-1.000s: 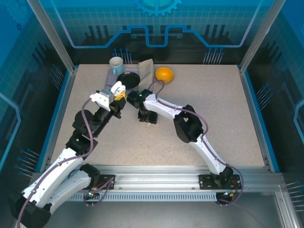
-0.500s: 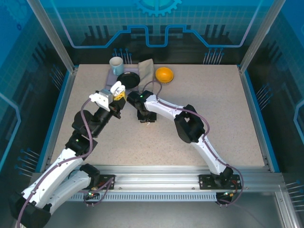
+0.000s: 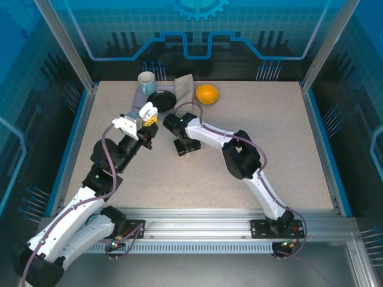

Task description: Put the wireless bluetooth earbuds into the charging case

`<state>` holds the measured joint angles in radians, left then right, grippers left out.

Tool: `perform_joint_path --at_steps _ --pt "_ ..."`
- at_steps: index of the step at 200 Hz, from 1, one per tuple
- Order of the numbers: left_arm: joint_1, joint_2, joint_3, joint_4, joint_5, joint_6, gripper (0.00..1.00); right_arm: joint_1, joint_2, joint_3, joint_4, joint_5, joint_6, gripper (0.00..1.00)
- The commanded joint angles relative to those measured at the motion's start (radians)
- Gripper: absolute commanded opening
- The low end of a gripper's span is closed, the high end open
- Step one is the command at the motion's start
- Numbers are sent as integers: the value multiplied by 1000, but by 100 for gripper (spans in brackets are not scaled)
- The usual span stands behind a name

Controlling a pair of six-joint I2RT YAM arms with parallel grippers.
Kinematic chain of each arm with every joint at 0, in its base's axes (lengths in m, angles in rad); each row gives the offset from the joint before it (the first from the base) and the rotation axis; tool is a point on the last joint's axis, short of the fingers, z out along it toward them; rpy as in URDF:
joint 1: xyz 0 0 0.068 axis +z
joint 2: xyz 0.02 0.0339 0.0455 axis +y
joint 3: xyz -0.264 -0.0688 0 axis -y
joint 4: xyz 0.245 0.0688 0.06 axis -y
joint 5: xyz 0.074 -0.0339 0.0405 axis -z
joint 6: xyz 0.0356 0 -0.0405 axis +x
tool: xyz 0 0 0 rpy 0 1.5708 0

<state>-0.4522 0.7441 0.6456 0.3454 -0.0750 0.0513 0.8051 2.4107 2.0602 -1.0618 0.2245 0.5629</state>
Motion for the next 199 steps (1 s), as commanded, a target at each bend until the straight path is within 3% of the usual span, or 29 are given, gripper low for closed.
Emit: perform_joint_path --at_steps 1,76,199 --pt "12 -6 4 16 -2 -11 0 7 -26 -23 -25 -76 105 53" --pt "13 -2 3 15 5 -19 0 10 1 46 -49 -63 426 53" --pt "12 -5 -3 18 4 -22 0 0 86 98 -123 12 454 43"
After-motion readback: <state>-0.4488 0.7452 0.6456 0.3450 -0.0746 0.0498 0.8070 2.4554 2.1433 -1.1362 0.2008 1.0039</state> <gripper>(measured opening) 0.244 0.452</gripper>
